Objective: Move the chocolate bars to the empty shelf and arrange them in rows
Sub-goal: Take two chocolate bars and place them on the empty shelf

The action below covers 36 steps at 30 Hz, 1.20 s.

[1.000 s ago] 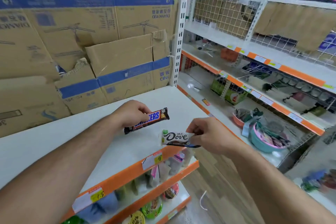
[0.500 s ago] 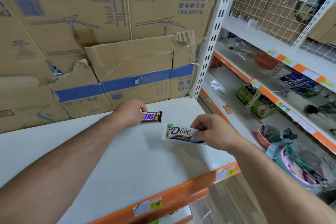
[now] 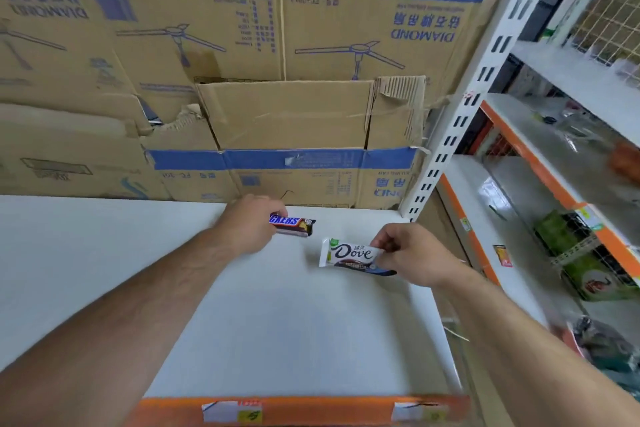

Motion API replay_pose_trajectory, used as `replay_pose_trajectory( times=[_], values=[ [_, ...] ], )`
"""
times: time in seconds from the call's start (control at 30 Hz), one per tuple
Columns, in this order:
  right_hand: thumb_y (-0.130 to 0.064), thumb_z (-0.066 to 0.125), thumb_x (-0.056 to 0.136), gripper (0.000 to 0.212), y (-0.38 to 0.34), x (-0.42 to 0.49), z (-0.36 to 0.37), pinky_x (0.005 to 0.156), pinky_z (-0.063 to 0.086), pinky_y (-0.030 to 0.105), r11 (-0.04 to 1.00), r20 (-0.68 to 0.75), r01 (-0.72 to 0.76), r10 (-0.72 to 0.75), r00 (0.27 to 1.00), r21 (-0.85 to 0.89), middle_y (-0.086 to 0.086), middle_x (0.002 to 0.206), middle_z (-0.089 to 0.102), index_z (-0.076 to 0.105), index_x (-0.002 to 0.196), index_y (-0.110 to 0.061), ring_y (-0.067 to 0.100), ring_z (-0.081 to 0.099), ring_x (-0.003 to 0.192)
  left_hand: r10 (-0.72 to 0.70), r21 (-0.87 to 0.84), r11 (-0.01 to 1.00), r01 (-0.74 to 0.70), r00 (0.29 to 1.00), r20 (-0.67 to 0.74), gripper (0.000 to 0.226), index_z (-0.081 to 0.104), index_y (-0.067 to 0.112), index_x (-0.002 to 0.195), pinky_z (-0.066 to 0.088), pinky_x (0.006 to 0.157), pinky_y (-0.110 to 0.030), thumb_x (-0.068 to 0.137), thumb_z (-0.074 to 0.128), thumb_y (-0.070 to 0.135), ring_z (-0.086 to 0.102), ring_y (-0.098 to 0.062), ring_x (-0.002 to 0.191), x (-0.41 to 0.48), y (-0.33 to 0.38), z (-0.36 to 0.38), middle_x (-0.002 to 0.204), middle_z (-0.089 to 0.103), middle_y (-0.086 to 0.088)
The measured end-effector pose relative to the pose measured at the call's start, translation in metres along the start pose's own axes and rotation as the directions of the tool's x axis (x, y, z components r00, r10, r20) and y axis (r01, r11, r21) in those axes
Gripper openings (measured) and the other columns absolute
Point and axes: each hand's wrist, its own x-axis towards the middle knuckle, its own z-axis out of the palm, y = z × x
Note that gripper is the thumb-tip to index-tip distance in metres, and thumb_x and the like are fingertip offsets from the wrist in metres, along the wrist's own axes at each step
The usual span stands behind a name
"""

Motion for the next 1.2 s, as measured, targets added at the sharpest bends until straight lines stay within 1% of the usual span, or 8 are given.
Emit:
replay_pose_trajectory(
  times=[0.2,0.3,0.37,0.43,0.57,0.73,0.93,1.2],
  values=[
    [-0.001,0.067,0.076,0.015,0.012,0.032,-0.012,0.069,0.051,0.031,0.999,0.028,0.015,-0.015,1.0,-0.035,0.003,0.076,0.07,0.067,0.078,-0.015,0.015,0.06,0.069,-0.026,0.145,0.989,0.039,0.996,-0.088,0.041,0.057,0.035,0.122,0.037,0.094,-0.035,0.084,0.057,0.018,0.048,-0.019,0.109,-0.013,0.015,0.004,0.115,0.061,0.01],
    [-0.005,0.069,0.077,0.014,0.014,0.05,-0.018,0.073,0.053,0.031,0.997,-0.003,0.021,-0.021,1.0,-0.072,0.003,0.081,0.072,0.068,0.078,-0.019,0.016,0.065,0.076,-0.044,0.143,0.988,0.061,0.992,-0.118,0.037,0.058,0.03,0.118,0.04,0.094,-0.035,0.082,0.063,0.028,0.045,-0.018,0.113,-0.028,0.02,0.008,0.115,0.058,0.009],
    [-0.013,0.068,0.079,0.013,0.015,0.059,-0.018,0.076,0.052,0.028,0.984,-0.017,0.049,-0.053,0.998,-0.172,-0.004,0.082,0.071,0.068,0.08,-0.025,0.016,0.065,0.082,-0.073,0.13,0.988,0.085,0.993,-0.089,0.037,0.059,0.03,0.116,0.04,0.094,-0.03,0.08,0.064,0.034,0.042,-0.016,0.116,-0.039,0.024,0.013,0.118,0.055,0.009],
    [-0.024,0.065,0.082,0.012,0.017,0.064,-0.015,0.082,0.052,0.027,0.952,-0.031,0.083,-0.096,0.995,-0.295,-0.01,0.09,0.07,0.069,0.092,-0.031,0.014,0.064,0.092,-0.1,0.095,0.99,0.104,0.994,-0.049,0.041,0.06,0.032,0.118,0.037,0.093,-0.025,0.079,0.066,0.04,0.04,-0.014,0.12,-0.048,0.028,0.018,0.124,0.052,0.011],
    [-0.041,0.064,0.076,0.041,0.021,0.061,-0.007,0.096,0.046,0.035,0.875,-0.054,0.11,-0.153,0.987,-0.472,-0.017,0.115,0.065,0.064,0.117,-0.039,0.016,0.055,0.115,-0.121,0.032,0.992,0.12,0.992,0.018,0.05,0.058,0.034,0.122,0.037,0.1,-0.025,0.076,0.066,0.05,0.036,-0.011,0.124,-0.06,0.039,0.026,0.129,0.049,0.013],
    [-0.03,0.056,0.081,0.036,0.024,0.058,0.004,0.089,0.05,0.041,0.824,-0.033,0.174,-0.227,0.973,-0.539,-0.006,0.109,0.064,0.063,0.115,-0.035,0.026,0.055,0.108,-0.15,0.002,0.989,0.15,0.989,0.018,0.056,0.054,0.032,0.128,0.036,0.101,-0.026,0.077,0.066,0.05,0.034,-0.013,0.124,-0.069,0.044,0.032,0.133,0.046,0.012],
    [-0.028,0.052,0.087,0.032,0.023,0.058,0.008,0.087,0.047,0.039,0.821,-0.073,0.144,-0.22,0.973,-0.552,-0.009,0.116,0.059,0.059,0.116,-0.038,0.023,0.048,0.11,-0.158,-0.031,0.987,0.158,0.987,-0.01,0.055,0.054,0.031,0.129,0.034,0.099,-0.025,0.078,0.068,0.048,0.034,-0.013,0.124,-0.071,0.044,0.036,0.133,0.047,0.011],
    [-0.029,0.051,0.09,0.043,0.021,0.05,0.015,0.098,0.039,0.045,0.803,-0.079,0.096,-0.175,0.981,-0.589,-0.003,0.136,0.048,0.049,0.132,-0.033,0.025,0.038,0.124,-0.187,-0.034,0.982,0.186,0.982,-0.013,0.056,0.052,0.029,0.13,0.035,0.101,-0.027,0.079,0.067,0.046,0.033,-0.015,0.126,-0.072,0.048,0.038,0.135,0.046,0.01]
  ],
)
